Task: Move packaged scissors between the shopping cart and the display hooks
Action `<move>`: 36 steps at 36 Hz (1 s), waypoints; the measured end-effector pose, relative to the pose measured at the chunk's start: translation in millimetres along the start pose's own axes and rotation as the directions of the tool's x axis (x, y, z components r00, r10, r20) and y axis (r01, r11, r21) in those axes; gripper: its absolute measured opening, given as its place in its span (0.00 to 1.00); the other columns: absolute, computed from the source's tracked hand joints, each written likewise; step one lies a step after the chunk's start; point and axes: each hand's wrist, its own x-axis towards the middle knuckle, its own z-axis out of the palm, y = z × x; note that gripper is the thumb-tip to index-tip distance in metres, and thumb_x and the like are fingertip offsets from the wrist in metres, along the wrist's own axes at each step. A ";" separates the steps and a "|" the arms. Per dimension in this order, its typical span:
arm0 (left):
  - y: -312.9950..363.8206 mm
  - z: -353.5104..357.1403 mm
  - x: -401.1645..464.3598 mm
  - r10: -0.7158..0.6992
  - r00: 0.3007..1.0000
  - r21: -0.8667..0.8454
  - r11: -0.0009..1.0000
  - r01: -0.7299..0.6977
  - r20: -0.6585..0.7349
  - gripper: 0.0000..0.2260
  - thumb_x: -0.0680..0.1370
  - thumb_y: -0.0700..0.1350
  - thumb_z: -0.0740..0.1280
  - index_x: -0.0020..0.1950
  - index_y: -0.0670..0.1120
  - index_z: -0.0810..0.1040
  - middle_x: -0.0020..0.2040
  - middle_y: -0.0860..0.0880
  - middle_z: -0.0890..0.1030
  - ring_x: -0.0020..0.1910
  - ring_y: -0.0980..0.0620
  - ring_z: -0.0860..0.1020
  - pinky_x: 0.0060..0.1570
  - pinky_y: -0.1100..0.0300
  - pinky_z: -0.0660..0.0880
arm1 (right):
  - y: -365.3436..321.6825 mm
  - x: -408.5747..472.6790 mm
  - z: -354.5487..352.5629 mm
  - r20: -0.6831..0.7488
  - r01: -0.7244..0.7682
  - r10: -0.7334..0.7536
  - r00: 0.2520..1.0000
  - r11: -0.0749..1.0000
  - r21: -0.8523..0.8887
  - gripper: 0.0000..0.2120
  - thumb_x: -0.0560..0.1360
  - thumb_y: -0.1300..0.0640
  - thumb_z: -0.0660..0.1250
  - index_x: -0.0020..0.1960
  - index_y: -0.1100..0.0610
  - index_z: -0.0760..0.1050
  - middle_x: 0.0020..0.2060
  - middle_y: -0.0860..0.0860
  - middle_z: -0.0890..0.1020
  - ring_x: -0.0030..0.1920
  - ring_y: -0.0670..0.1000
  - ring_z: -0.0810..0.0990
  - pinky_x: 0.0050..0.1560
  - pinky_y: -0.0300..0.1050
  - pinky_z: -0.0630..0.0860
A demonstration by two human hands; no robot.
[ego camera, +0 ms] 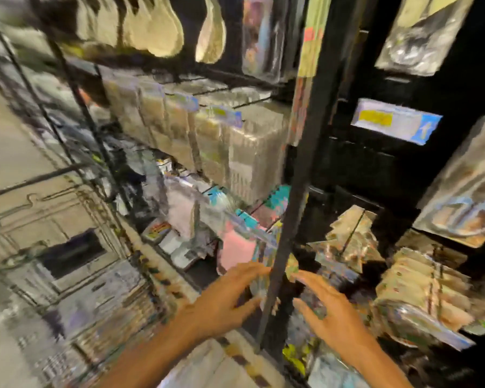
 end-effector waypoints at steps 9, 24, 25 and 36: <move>-101.3 -40.8 -210.3 -0.432 0.883 -0.039 0.901 0.432 -0.185 0.22 0.81 0.54 0.62 0.75 0.60 0.67 0.74 0.59 0.69 0.72 0.59 0.68 0.72 0.57 0.67 | -80.6 27.0 144.1 0.415 0.164 -0.131 0.900 0.985 -0.045 0.21 0.80 0.48 0.68 0.72 0.40 0.69 0.70 0.33 0.70 0.70 0.30 0.65 0.68 0.26 0.61; -151.8 -27.7 -464.2 -0.873 0.382 -0.289 0.467 0.836 -0.304 0.20 0.79 0.53 0.64 0.70 0.64 0.67 0.70 0.58 0.73 0.70 0.55 0.72 0.71 0.54 0.68 | -172.6 52.9 330.3 0.763 0.308 -0.124 0.634 0.946 -0.103 0.24 0.80 0.47 0.67 0.75 0.46 0.67 0.68 0.38 0.69 0.69 0.38 0.65 0.68 0.31 0.60; -151.9 -27.8 -468.4 -0.878 0.361 -0.294 0.451 0.842 -0.313 0.20 0.79 0.53 0.64 0.70 0.63 0.67 0.69 0.58 0.73 0.69 0.57 0.72 0.71 0.56 0.68 | -172.4 55.3 338.0 0.767 0.308 -0.126 0.629 0.947 -0.096 0.24 0.80 0.47 0.67 0.74 0.47 0.68 0.68 0.39 0.70 0.69 0.39 0.67 0.69 0.32 0.61; -186.0 -37.3 -456.4 -0.931 0.230 -0.309 0.316 0.897 -0.284 0.20 0.82 0.51 0.65 0.75 0.60 0.67 0.71 0.64 0.69 0.69 0.64 0.67 0.66 0.73 0.58 | -174.3 123.1 397.7 0.836 0.310 -0.157 0.526 0.951 -0.016 0.21 0.79 0.50 0.69 0.71 0.43 0.71 0.68 0.40 0.74 0.70 0.40 0.71 0.70 0.28 0.62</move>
